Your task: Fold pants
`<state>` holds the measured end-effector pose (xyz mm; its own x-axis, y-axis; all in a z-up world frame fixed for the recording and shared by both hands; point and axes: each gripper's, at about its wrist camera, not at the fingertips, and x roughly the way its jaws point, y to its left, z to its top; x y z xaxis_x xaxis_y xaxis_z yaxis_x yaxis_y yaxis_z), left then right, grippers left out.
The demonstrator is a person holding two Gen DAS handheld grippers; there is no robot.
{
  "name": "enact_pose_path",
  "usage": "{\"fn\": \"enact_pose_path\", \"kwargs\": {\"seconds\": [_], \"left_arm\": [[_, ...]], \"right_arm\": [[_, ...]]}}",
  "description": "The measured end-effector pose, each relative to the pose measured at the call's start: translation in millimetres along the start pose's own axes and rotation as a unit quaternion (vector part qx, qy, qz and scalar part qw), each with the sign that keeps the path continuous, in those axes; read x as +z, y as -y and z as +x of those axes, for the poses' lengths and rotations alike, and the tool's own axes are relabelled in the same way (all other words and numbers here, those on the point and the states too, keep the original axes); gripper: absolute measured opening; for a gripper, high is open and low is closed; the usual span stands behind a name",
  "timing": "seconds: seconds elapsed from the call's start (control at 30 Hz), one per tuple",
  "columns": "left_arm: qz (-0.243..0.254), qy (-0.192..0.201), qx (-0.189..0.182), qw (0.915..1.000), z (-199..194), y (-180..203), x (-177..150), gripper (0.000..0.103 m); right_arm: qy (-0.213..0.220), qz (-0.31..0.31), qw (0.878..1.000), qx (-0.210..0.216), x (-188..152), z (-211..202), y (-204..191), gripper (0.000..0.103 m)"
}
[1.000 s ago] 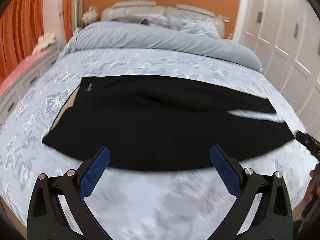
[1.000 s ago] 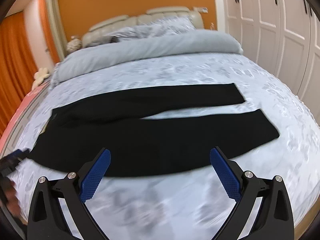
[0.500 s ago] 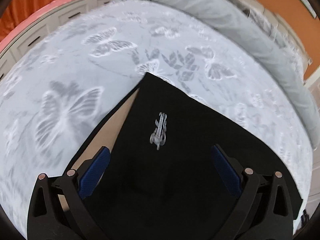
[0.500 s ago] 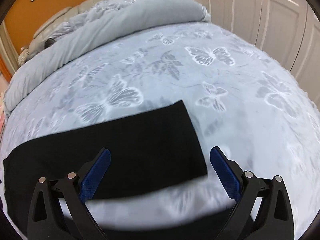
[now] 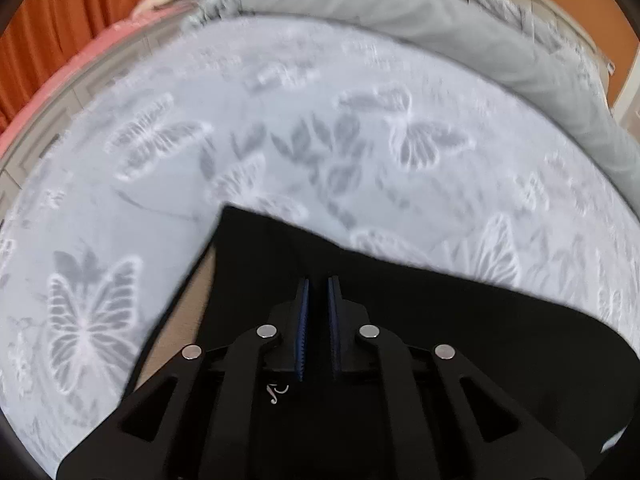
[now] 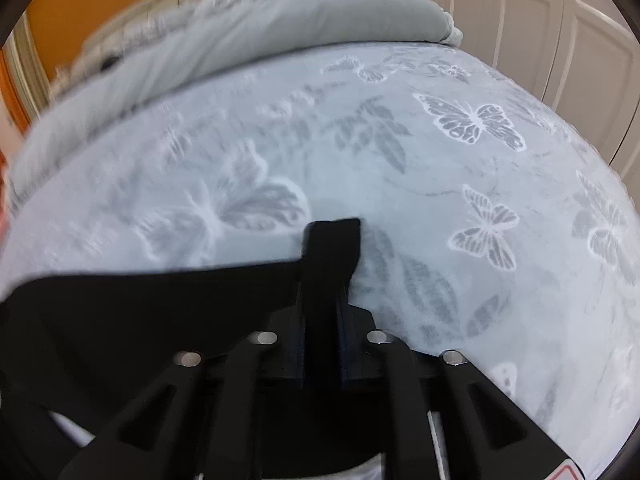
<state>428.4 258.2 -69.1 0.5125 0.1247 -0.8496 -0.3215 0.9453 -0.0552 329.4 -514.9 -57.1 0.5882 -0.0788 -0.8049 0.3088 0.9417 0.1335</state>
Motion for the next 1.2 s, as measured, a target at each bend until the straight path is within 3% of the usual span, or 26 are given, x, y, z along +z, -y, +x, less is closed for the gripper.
{"fn": "enact_pose_path", "kwargs": {"seconds": [0.07, 0.27, 0.3, 0.4, 0.47, 0.57, 0.67, 0.73, 0.77, 0.8, 0.83, 0.87, 0.93, 1.0, 1.07, 1.13, 1.2], "left_arm": [[0.006, 0.028, -0.004, 0.9996, -22, 1, 0, 0.005], [0.003, 0.103, -0.111, 0.9885, -137, -34, -31, 0.005], [0.006, 0.109, -0.118, 0.9869, -151, -41, -39, 0.000], [0.012, 0.136, -0.110, 0.9845, -199, -81, -79, 0.000], [0.008, 0.133, -0.100, 0.9860, -212, -111, -103, 0.000], [-0.002, 0.089, -0.068, 0.9937, -204, -150, -146, 0.000], [-0.042, 0.024, -0.083, 0.9954, -180, -169, -181, 0.002], [-0.074, 0.001, -0.127, 0.9892, -169, -164, -185, 0.008], [-0.084, -0.005, -0.142, 0.9862, -165, -160, -183, 0.022], [-0.099, -0.012, -0.167, 0.9808, -161, -148, -176, 0.051], [-0.108, -0.013, -0.188, 0.9761, -157, -137, -170, 0.069], [-0.116, -0.012, -0.200, 0.9728, -153, -125, -162, 0.093], [-0.135, -0.011, -0.209, 0.9685, -141, -98, -146, 0.095], [-0.156, -0.044, -0.224, 0.9610, -116, -74, -130, 0.098], [-0.183, -0.082, -0.212, 0.9564, -86, -58, -122, 0.097], [-0.231, -0.125, -0.214, 0.9410, -52, -56, -117, 0.082], [-0.273, -0.130, -0.192, 0.9335, -42, -65, -114, 0.017]], "right_arm": [[0.036, 0.003, 0.999, 0.015, 2, -29, 2, 0.007], [0.125, -0.043, 0.989, 0.070, -21, -145, 1, 0.006], [0.135, -0.055, 0.987, 0.071, -31, -163, 3, 0.006], [0.148, -0.087, 0.983, 0.063, -65, -200, 13, 0.006], [0.130, -0.102, 0.985, 0.056, -92, -207, 24, 0.007], [0.073, -0.110, 0.991, 0.024, -135, -189, 40, 0.012], [0.043, -0.082, 0.996, -0.002, -166, -172, 57, 0.022], [0.049, -0.045, 0.998, -0.004, -177, -176, 64, 0.030], [0.056, -0.030, 0.998, -0.003, -181, -181, 66, 0.038], [0.066, -0.018, 0.998, -0.002, -182, -188, 67, 0.041], [0.078, -0.006, 0.997, 0.003, -184, -199, 64, 0.044], [0.087, -0.004, 0.996, 0.010, -186, -208, 60, 0.047], [0.102, -0.007, 0.994, 0.022, -188, -224, 46, 0.054], [0.112, -0.018, 0.993, 0.034, -192, -242, 23, 0.060], [0.115, -0.034, 0.992, 0.047, -196, -255, -2, 0.063], [0.117, -0.043, 0.990, 0.063, -201, -262, -23, 0.066], [0.119, -0.051, 0.988, 0.084, -208, -265, -46, 0.068]]}}
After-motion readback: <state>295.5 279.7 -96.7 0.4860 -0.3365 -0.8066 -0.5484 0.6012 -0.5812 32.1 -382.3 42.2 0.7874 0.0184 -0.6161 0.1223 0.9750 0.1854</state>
